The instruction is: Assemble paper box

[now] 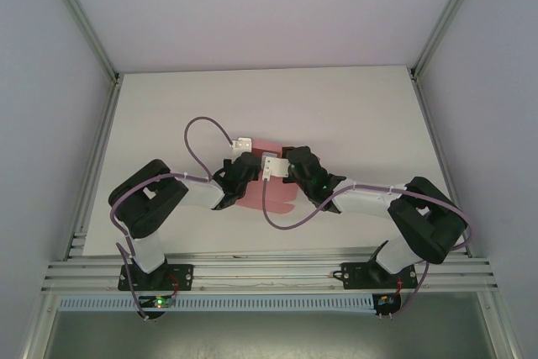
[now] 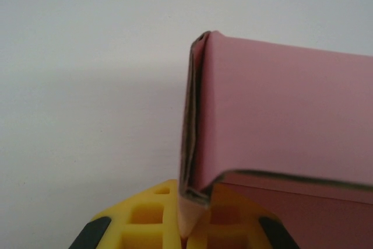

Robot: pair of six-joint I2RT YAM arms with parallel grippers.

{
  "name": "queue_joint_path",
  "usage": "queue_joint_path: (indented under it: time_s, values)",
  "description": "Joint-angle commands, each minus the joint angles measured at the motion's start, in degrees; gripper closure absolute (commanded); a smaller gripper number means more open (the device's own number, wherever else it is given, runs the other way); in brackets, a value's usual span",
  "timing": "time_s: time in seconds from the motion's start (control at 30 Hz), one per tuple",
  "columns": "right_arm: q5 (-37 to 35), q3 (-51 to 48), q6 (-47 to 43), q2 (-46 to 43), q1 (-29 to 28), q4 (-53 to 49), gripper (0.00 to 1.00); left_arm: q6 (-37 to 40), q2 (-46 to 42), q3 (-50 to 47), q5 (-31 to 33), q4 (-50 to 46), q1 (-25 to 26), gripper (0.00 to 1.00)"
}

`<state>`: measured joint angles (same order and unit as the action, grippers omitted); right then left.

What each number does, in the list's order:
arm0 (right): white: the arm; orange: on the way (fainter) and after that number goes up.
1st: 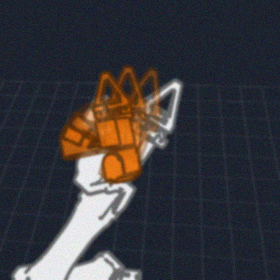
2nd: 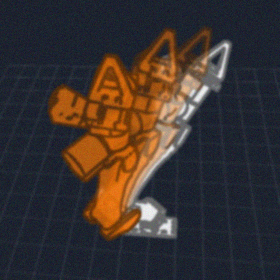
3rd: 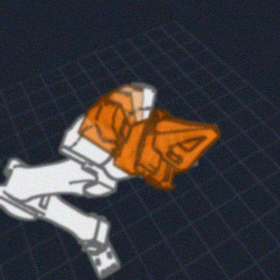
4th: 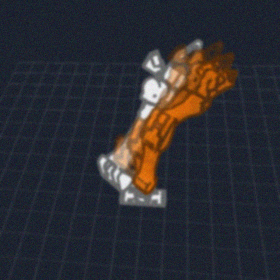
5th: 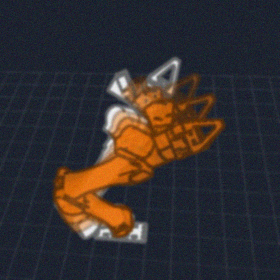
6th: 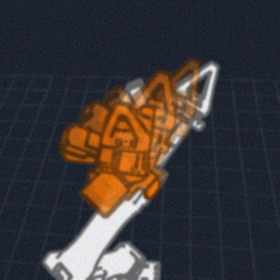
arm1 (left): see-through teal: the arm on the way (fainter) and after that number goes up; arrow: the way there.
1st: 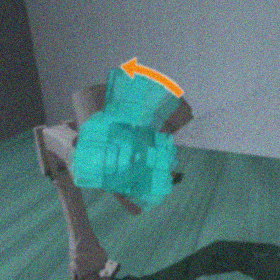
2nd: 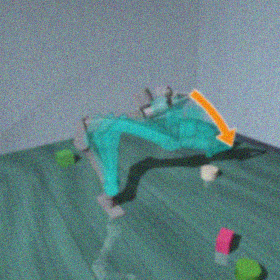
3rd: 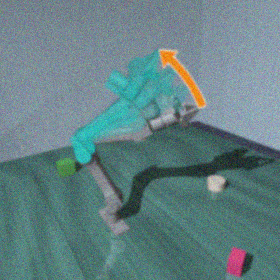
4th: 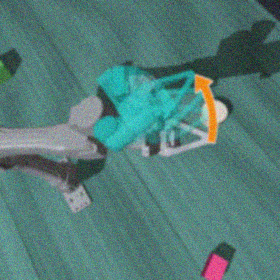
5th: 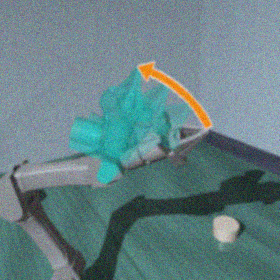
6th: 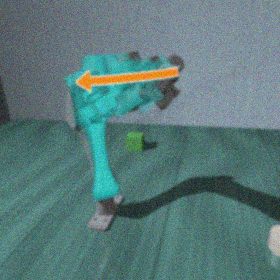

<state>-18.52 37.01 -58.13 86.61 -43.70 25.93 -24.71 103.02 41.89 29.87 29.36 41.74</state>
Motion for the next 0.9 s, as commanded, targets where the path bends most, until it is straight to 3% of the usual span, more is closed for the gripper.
queue_joint_path:
  time_s: [0.0, 0.07, 0.17, 0.23, 0.27, 0.33, 0.4, 0.43, 0.67, 0.87]
  values:
    - [-2.9, -1.1, 2.9, -1.5, 0.9, -6.1, 1.00, -1.8, -1.4, -1.9, 10.8, -10.7, -2.5, 1.00]
    - [-3.1, -0.7, 3.6, -1.4, 1.0, -5.0, 0.96, 2.7, -4.0, -3.5, 3.4, -5.7, -1.6, 1.00]
    - [-2.2, 0.6, 5.7, -2.6, 0.8, -4.7, 0.63, 3.9, -8.3, -3.4, -2.0, -5.1, 0.8, 1.00]
    - [-1.0, 1.5, 7.9, -5.1, 0.6, -5.3, 0.60, 2.8, -10.7, -1.6, -4.2, -8.7, 2.0, 1.00]
    - [0.0, 1.6, 9.3, -6.7, 0.5, -5.2, 0.53, 2.2, -11.7, -1.0, -4.5, -10.3, 2.5, 1.00]
    - [3.9, 0.8, 11.8, -11.5, 0.5, -6.2, 0.35, -0.4, -14.4, -0.8, -3.9, -13.6, 3.0, 1.00]
    - [8.6, -0.5, 14.9, -17.7, 0.2, -8.5, 0.08, -2.5, -17.3, -2.5, -5.1, -13.4, 3.0, 1.00]
    - [10.7, -1.5, 16.7, -21.0, 0.1, -9.0, 0.02, -3.1, -18.7, -3.6, -5.1, -12.9, 3.0, 1.00]
    - [18.6, -6.8, 30.2, -43.6, 1.7, -8.3, 0.02, -6.8, -26.1, -5.7, -2.3, -19.2, 3.0, 1.00]
    - [8.9, -2.5, 41.0, -44.3, 4.7, -13.1, 0.02, -8.3, -30.1, -6.8, -4.2, -20.9, 3.0, 1.00]
